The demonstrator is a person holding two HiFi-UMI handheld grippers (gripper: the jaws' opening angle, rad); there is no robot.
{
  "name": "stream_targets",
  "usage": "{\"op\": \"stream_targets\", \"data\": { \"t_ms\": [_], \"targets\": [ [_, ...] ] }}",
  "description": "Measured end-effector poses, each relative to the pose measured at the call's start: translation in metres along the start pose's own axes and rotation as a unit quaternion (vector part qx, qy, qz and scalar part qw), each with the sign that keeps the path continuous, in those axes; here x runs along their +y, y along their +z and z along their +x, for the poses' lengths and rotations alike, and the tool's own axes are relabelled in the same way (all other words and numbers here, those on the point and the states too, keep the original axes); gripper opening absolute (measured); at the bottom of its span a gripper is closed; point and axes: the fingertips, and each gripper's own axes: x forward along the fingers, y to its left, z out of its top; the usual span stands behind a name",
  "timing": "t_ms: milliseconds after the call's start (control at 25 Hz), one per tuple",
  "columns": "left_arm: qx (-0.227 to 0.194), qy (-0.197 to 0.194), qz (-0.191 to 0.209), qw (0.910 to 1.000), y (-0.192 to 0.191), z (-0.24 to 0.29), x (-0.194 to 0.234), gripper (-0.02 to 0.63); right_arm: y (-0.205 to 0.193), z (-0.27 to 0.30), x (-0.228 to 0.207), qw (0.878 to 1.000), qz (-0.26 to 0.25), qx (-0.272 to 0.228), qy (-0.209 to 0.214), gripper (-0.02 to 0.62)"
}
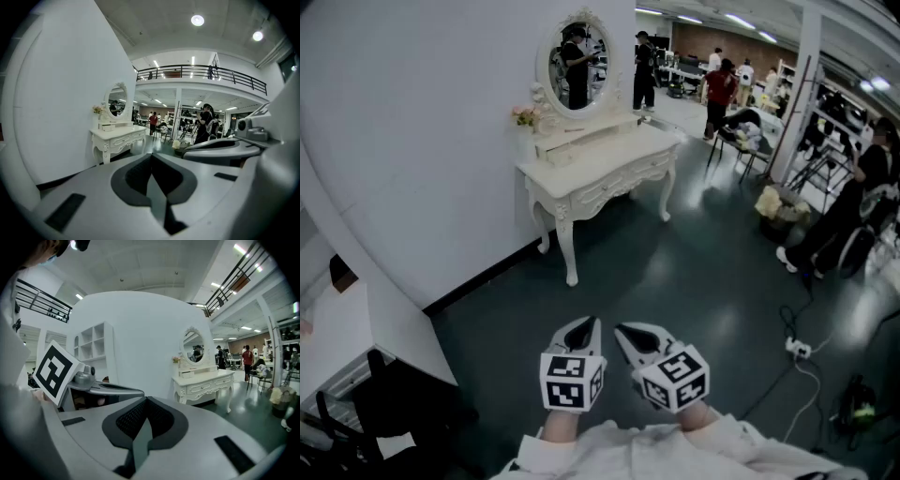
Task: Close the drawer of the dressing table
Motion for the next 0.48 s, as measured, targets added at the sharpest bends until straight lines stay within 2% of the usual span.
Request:
{"op": "stream_targets", "data": {
  "t_ms": [480],
  "targets": [
    [0.0, -0.024, 0.01, 0.9997, 0.004, 0.011, -0.003, 0.006, 0.003, 0.01, -0.012, 1.0, 0.007, 0.001, -0.007, 0.006]
  ]
}}
